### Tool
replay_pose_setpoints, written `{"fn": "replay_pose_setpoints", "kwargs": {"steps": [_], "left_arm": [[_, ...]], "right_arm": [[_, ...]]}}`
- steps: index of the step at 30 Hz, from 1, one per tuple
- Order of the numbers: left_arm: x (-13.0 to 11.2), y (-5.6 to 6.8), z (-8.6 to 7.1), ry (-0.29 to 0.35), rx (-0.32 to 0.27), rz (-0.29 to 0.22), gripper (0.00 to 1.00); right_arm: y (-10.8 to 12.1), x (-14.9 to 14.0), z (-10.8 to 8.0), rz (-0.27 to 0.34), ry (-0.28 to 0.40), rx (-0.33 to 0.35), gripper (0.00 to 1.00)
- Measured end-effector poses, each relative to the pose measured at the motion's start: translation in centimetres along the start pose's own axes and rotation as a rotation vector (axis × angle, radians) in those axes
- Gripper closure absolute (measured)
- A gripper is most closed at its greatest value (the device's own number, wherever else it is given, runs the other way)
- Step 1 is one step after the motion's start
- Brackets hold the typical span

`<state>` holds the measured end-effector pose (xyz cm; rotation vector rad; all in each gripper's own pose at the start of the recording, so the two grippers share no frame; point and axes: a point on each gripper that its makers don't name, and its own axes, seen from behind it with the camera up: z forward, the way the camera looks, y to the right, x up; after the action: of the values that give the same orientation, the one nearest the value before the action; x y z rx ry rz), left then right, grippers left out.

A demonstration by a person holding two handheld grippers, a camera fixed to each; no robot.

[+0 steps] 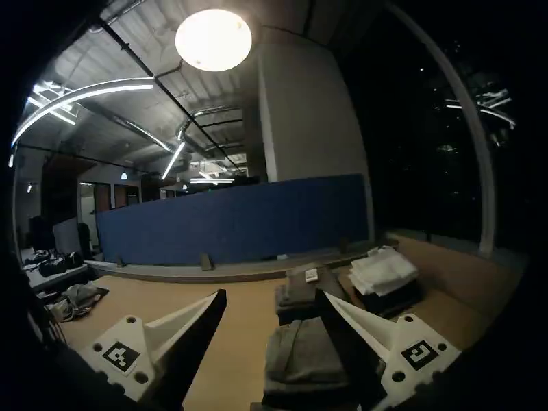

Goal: Fold towel

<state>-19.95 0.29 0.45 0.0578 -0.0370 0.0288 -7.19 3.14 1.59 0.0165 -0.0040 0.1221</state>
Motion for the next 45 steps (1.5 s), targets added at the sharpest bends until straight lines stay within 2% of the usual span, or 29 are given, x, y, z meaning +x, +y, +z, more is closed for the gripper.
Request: {"fn": "replay_pose_setpoints", "kwargs": {"steps": [14, 29, 35, 45], "left_arm": [[0.0, 0.0, 0.0, 0.000, 0.000, 0.000, 0.06], [-0.1, 0.0, 0.0, 0.000, 0.000, 0.000, 0.06], [0.0, 0.0, 0.0, 0.000, 0.000, 0.000, 0.06], [-0.1, -0.1, 0.0, 0.000, 0.000, 0.000, 0.05]], "right_arm": [[1.7, -6.0, 0.8, 0.051, -0.009, -0.030, 0.00], [1.0, -7.7, 1.8, 0.059, -0.008, -0.009, 0.00], [0.2, -7.9, 1.6, 0.026, -0.004, 0.000, 0.00], [-1.2, -8.3, 1.3, -0.078, 0.016, -0.011, 0.00]]}}
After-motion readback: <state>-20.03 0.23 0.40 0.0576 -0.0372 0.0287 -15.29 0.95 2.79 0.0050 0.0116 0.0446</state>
